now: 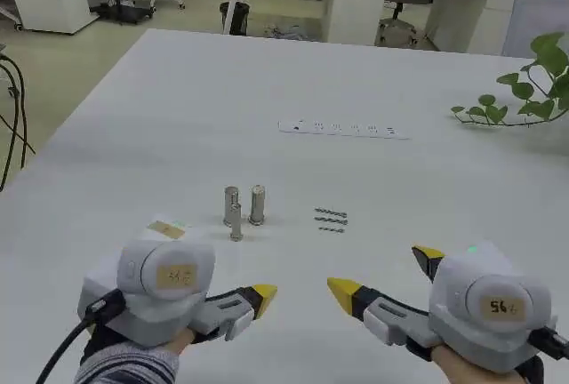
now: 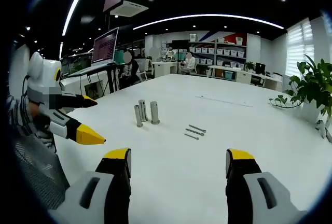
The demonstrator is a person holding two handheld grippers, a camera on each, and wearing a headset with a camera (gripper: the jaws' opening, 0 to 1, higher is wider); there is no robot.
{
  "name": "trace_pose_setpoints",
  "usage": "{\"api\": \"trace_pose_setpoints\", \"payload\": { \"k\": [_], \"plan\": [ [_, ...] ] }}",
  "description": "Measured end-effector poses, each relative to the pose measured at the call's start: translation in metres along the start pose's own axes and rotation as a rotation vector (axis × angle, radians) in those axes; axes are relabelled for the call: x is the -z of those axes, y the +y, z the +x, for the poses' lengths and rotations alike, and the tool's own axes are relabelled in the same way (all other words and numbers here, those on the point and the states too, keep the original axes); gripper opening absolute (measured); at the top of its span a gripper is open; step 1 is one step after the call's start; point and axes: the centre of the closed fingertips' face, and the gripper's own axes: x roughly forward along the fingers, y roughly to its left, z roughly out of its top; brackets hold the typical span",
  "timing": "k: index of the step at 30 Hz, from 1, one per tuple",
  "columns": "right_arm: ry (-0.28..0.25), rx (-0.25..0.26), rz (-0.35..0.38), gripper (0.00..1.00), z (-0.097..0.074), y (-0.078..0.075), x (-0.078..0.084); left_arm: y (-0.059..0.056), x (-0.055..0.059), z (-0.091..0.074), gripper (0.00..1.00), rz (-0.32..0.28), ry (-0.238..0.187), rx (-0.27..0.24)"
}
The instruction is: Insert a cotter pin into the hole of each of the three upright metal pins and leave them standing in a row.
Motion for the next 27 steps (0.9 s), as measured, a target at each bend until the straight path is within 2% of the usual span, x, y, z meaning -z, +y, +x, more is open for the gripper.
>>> {"api": "trace_pose_setpoints", "payload": {
  "k": [7,27],
  "plan": [
    [-0.005,0.009,-0.005,0.70,-0.0006,-0.0020,-0.0011,-0.0001,0.0002,0.0001,0.90,0.000,0.001,-0.001],
    [-0.007,-0.007,0.003,0.70,0.0007,0.0016,-0.0014,-0.0005,0.0013,0.0003,0.87,0.009,0.008,0.001]
  ]
}}
